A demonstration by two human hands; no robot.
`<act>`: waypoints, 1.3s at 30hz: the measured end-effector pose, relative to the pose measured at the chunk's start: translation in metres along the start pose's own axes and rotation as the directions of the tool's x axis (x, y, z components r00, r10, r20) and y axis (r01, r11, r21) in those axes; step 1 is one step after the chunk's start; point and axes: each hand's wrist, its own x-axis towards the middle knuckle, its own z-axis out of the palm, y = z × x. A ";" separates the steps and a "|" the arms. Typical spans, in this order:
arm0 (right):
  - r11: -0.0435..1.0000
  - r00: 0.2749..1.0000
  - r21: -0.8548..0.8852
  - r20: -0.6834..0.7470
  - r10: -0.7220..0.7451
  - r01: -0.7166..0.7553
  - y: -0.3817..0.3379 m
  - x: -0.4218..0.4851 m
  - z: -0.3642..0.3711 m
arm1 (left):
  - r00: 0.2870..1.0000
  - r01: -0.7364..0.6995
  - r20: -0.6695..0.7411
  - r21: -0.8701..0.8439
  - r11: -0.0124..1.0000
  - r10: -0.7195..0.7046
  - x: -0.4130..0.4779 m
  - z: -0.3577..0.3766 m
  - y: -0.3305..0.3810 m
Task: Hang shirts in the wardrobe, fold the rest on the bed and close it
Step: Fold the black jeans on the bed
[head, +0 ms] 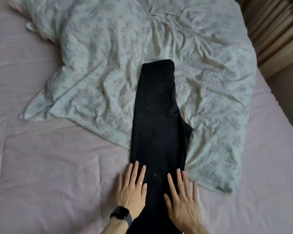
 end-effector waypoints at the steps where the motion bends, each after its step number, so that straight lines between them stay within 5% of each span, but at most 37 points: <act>1: 0.998 0.999 0.046 0.028 0.046 -0.047 -0.005 -0.038 0.003 | 1.000 0.013 -0.010 -0.007 1.000 -0.013 -0.038 0.008 -0.002; 5: 0.895 0.949 0.346 0.235 0.209 -0.282 -0.012 -0.121 0.007 | 0.969 0.241 0.099 -0.166 0.956 -0.227 -0.124 0.025 0.005; 7: 0.740 0.885 0.498 0.352 0.304 -0.452 -0.017 -0.148 0.002 | 0.893 0.450 0.155 -0.251 0.857 -0.423 -0.160 0.027 0.012; 10: 0.494 0.790 0.617 0.455 0.412 -0.613 -0.014 -0.155 0.000 | 0.844 0.532 0.189 -0.405 0.744 -0.501 -0.183 0.036 0.017; 15: 0.401 0.686 0.573 0.686 0.243 -0.715 0.001 -0.181 0.019 | 0.772 0.592 0.141 -0.514 0.620 -0.620 -0.197 0.055 0.019; 18: 0.455 0.682 0.548 0.701 0.208 -0.702 0.003 -0.205 0.035 | 0.688 0.657 0.190 -0.573 0.491 -0.700 -0.219 0.077 0.017; 21: 0.427 0.715 0.593 0.660 0.229 -0.683 0.002 -0.227 0.047 | 0.680 0.694 0.344 -0.585 0.419 -0.647 -0.257 0.110 0.019; 30: 0.530 0.734 0.555 0.646 0.212 -0.641 0.006 -0.282 0.071 | 0.777 0.627 0.479 -0.654 0.424 -0.409 -0.311 0.129 -0.004; 39: 0.388 0.744 0.639 0.617 0.258 -0.664 -0.022 -0.378 0.038 | 0.783 0.620 0.568 -0.680 0.391 -0.254 -0.400 0.114 0.005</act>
